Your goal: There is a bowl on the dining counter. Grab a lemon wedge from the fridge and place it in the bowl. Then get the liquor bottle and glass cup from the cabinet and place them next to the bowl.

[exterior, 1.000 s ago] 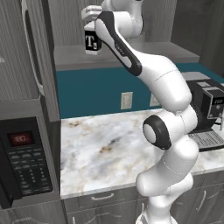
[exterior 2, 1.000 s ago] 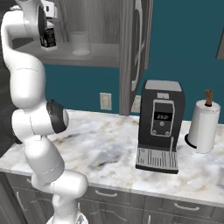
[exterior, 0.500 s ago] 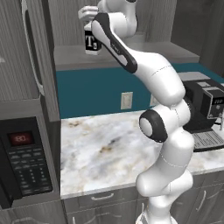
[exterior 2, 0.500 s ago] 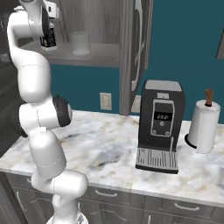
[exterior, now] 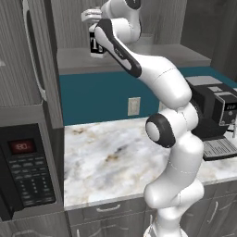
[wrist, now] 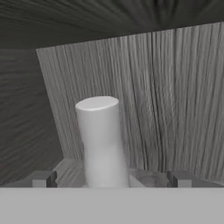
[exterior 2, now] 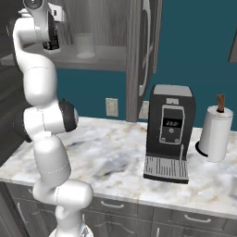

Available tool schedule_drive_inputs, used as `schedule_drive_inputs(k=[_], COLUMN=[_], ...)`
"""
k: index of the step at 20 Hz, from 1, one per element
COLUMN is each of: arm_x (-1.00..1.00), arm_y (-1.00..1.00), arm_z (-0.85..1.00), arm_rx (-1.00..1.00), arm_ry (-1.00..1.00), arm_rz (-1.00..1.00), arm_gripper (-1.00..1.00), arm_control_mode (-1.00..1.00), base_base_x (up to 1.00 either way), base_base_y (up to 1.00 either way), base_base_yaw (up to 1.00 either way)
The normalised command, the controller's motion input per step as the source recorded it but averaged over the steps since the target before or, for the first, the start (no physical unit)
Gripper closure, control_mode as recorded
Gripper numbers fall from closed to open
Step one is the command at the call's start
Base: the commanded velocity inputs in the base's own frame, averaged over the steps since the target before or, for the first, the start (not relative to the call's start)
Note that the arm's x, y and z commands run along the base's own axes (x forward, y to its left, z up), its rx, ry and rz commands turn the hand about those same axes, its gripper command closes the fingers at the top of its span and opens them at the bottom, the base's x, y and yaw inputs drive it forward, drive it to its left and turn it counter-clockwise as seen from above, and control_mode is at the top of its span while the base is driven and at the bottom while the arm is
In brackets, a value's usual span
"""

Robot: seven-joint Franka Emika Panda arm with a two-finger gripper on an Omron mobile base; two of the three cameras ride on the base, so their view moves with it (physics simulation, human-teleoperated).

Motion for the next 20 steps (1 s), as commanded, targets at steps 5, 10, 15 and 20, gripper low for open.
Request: schedule_drive_inputs(k=[5, 10, 15, 20], arm_x=[0.25, 0.22, 0.02, -0.34], arm_y=[0.05, 0.21, 0.05, -0.02], arm_z=[-0.04, -0.01, 0.00, 0.00], arm_rx=[0.00, 0.00, 0.00, 0.00], arm_ry=[0.02, 0.02, 0.00, -0.02], arm_rz=[0.00, 0.00, 0.00, 0.00], arm_gripper=[-1.00, 1.00, 1.00, 1.00], arm_control_mode=[-1.00, -1.00, -1.00, -1.00], base_base_x=[0.00, 0.00, 0.00, 0.00], base_base_y=[0.00, 0.00, 0.00, 0.00], base_base_yaw=[0.00, 0.00, 0.00, 0.00])
